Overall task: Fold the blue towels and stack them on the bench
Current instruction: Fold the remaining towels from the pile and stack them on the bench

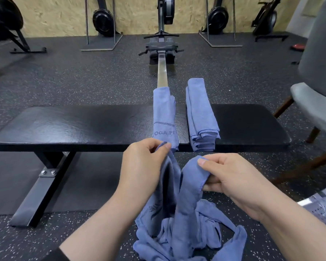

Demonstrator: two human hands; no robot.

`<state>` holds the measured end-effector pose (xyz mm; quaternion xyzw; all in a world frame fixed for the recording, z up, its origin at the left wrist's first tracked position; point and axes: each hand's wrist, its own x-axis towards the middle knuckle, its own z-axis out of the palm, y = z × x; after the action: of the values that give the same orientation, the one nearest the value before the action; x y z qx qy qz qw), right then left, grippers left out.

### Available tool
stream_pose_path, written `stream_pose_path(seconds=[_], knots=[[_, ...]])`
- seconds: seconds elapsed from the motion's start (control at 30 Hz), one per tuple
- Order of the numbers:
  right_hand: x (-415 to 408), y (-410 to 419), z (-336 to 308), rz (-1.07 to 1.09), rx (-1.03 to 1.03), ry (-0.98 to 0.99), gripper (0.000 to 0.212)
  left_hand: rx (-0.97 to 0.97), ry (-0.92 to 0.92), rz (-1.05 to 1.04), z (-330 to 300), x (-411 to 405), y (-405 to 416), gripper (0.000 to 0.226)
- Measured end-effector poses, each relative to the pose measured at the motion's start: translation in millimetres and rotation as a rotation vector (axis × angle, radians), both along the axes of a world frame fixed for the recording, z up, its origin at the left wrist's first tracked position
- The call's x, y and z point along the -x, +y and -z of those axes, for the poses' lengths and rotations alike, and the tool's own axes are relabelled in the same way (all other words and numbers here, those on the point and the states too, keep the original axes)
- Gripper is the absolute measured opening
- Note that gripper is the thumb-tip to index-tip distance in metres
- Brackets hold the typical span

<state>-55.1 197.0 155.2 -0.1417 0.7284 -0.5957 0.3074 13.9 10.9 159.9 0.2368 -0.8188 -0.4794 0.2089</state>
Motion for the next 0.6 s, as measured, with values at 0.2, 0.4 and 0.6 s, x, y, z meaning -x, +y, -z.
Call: stream_pose_path(seconds=[0.2, 0.4, 0.6], knots=[[-7, -8, -1, 0.018, 0.073, -0.084, 0.028, -0.058, 0.036, 0.058, 1, -1, 24, 0.025], [-11, -12, -6, 0.086, 0.251, -0.258, 0.038, 0.19, 0.109, 0.19, 10, -2, 39, 0.012], [-5, -7, -6, 0.12, 0.203, -0.098, 0.041, 0.241, 0.069, 0.397, 6, -9, 40, 0.039]])
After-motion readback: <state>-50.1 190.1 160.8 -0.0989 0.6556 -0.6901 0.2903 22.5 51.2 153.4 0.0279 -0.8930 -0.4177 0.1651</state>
